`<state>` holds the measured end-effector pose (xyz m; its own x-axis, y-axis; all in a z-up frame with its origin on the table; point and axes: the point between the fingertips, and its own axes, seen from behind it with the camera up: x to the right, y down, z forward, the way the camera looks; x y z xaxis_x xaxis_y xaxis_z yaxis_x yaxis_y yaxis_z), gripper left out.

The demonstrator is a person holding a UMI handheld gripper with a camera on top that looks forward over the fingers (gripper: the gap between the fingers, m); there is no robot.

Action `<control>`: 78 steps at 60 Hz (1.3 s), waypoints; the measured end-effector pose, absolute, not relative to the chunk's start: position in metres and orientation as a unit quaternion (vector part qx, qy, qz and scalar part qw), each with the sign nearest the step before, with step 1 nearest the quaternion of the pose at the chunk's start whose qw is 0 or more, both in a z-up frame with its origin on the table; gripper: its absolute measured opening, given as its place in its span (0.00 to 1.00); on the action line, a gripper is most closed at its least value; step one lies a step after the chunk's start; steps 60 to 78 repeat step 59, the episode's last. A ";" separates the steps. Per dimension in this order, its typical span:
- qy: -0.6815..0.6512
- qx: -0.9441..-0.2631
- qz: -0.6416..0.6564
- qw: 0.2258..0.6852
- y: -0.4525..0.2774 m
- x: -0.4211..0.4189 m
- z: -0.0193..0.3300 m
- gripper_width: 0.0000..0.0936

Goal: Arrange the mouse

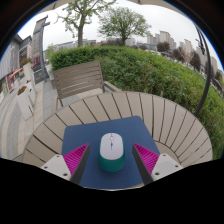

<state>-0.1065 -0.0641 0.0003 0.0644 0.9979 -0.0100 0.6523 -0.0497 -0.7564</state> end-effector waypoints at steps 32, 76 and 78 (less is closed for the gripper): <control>-0.617 -0.696 0.228 0.287 -0.020 0.144 0.193 0.91; -0.598 -0.728 0.236 0.238 -0.032 0.184 0.174 0.91; -0.598 -0.728 0.236 0.238 -0.032 0.184 0.174 0.91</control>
